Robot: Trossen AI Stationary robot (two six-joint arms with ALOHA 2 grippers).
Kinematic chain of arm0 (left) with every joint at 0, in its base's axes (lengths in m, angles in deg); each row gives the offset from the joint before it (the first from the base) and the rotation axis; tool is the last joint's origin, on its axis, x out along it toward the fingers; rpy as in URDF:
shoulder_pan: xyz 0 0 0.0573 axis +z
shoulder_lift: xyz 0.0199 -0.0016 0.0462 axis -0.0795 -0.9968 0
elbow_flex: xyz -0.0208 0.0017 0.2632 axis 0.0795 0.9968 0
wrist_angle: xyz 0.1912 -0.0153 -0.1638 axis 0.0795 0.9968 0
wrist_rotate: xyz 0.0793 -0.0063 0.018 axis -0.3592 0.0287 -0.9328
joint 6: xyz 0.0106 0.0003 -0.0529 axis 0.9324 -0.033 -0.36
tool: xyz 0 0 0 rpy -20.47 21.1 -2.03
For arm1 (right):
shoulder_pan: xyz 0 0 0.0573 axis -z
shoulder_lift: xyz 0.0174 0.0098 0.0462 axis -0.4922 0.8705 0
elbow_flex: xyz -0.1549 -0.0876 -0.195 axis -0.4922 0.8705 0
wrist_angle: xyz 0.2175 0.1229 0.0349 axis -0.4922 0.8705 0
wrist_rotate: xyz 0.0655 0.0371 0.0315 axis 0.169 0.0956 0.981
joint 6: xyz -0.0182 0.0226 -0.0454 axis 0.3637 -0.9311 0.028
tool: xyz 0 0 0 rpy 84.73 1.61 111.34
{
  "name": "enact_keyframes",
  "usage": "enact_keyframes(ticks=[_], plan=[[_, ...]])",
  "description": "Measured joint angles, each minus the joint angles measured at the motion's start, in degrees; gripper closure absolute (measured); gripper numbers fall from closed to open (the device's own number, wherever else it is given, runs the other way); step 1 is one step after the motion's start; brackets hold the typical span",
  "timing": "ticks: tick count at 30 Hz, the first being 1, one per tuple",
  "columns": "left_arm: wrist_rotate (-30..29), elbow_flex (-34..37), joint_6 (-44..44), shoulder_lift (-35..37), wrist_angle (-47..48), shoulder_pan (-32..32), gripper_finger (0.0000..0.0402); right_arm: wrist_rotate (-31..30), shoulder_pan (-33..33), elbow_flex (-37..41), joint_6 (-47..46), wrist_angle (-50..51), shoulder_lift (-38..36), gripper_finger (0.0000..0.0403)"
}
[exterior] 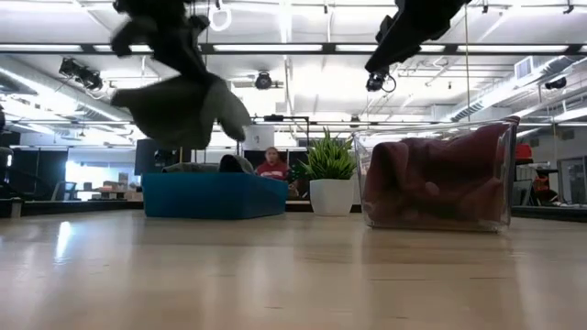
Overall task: Pick & Place hat
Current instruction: Put the black cap into the blue bin
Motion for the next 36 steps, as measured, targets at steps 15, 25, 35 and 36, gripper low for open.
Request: enact_keyframes(ticks=[15,25,35,36], plan=[[9.3,0.0,17.8,-15.2,-10.8,24.7,0.039,-13.0,1.9,0.2,4.7,-24.6,10.8,0.0322],[13.9,-0.1,20.2,-21.7,-20.2,24.7,0.038,-26.2,7.6,0.2,2.2,-34.6,19.9,0.0395],[14.7,-0.1,9.7,-24.2,-21.5,23.9,0.0348,-17.0,13.8,0.2,-5.3,-36.0,23.1,0.0401],[14.7,0.0,9.7,-23.8,-21.8,23.6,0.0343,-16.0,14.1,0.2,-5.6,-36.5,23.5,0.0401]])
